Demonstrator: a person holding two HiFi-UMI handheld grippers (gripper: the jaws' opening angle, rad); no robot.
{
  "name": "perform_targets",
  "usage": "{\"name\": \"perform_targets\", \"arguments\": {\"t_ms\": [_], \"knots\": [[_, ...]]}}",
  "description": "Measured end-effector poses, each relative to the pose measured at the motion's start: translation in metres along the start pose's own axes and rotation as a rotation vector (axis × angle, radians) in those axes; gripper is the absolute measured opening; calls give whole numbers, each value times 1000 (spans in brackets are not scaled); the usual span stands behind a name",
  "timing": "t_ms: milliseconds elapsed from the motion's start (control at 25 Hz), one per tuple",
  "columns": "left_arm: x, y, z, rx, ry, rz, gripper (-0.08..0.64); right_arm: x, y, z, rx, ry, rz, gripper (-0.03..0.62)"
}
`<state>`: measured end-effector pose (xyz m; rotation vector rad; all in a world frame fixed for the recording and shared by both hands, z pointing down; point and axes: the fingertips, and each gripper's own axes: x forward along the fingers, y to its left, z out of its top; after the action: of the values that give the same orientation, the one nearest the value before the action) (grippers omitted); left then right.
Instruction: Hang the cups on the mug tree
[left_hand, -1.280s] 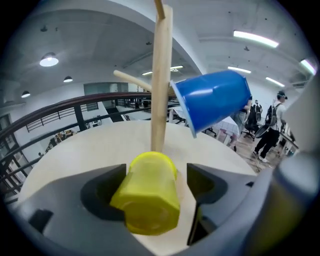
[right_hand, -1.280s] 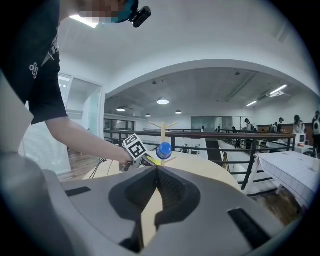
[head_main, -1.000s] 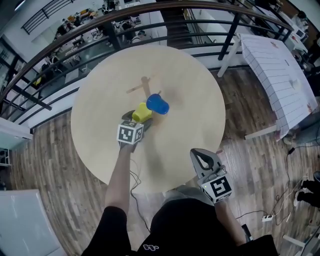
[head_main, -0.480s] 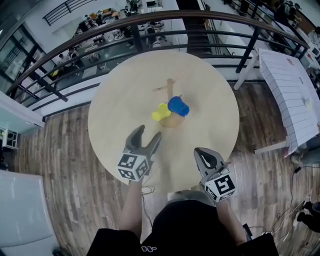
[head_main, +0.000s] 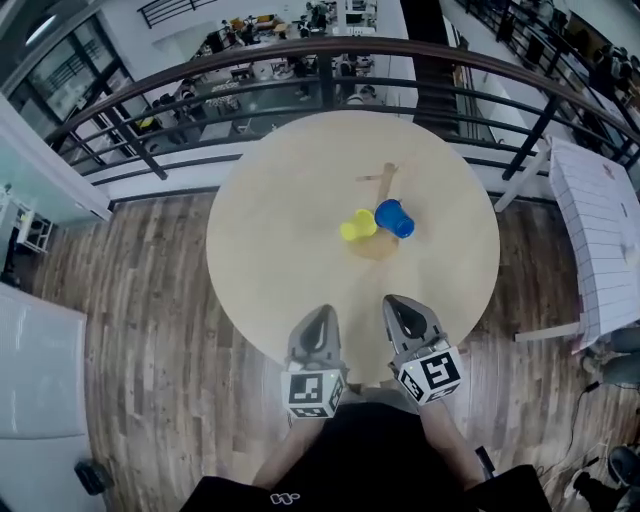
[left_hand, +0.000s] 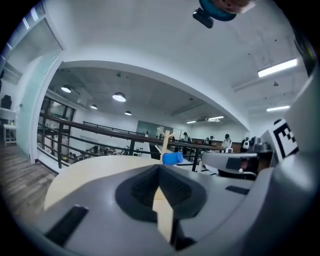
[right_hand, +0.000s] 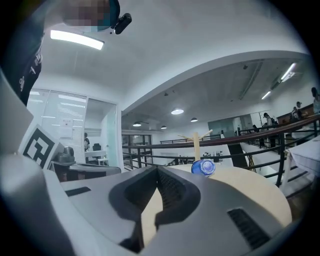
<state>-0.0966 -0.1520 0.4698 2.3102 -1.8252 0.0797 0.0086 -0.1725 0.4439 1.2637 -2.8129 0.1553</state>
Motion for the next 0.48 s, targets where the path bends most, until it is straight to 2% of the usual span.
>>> {"name": "perform_targets", "arguments": {"t_ms": [160,320,480], "knots": [[-2,-4,3,67,12,3,12,-3,1,3,15,-11,1,8],[-4,-5,11,85,-5,0,12,-8,-7,5,53,-18,-27,8],[-2,-15,12,182,5,-24,12,-14,-16,2,56,-5,-61,8]]}}
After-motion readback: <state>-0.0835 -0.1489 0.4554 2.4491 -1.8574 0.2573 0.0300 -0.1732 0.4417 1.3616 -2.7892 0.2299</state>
